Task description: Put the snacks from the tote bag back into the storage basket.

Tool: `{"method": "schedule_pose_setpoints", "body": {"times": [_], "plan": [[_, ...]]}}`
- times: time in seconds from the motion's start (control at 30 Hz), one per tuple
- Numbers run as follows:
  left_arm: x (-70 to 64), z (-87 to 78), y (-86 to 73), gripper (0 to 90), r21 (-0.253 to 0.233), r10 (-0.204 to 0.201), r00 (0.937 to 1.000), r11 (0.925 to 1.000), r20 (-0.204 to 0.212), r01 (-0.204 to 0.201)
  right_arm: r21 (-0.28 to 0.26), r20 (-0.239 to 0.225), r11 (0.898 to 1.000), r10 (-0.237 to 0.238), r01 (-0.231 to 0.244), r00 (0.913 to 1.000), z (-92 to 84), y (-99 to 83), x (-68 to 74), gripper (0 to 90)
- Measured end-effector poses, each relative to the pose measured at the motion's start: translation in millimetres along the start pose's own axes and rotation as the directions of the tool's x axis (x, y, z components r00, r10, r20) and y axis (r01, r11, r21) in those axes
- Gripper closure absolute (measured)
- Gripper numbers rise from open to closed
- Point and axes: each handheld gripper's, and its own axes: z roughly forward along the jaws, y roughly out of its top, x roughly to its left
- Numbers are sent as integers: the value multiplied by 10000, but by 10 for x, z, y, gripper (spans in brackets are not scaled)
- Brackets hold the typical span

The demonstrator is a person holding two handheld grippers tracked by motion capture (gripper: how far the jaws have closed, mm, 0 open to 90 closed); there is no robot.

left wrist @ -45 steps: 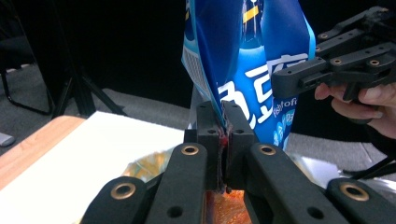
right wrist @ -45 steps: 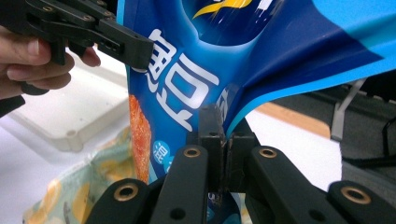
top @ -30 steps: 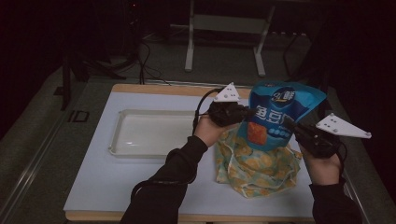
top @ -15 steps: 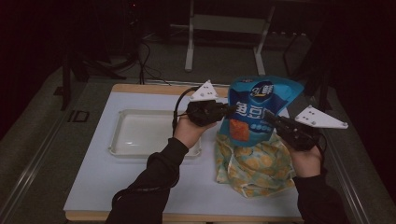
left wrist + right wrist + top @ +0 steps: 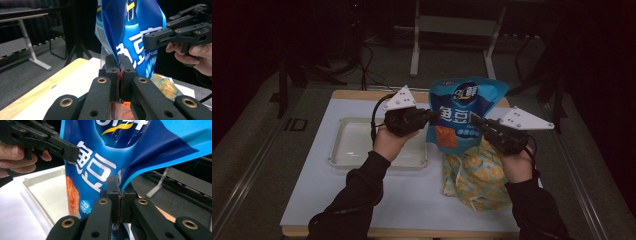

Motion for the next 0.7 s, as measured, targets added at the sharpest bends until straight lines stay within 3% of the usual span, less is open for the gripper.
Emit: {"method": "schedule_pose_setpoints", "body": {"times": [0.33, 0.7], "plan": [[164, -389, -163, 891, 102, -289, 9975, 9995, -651, 297, 75, -553, 9998, -200, 205, 9983, 367, 99, 251, 891], [339, -815, -311, 891, 223, -477, 9882, 9984, -1453, 514, 156, -1154, 9993, -321, 341, 9928, 797, 210, 520, 890]]}}
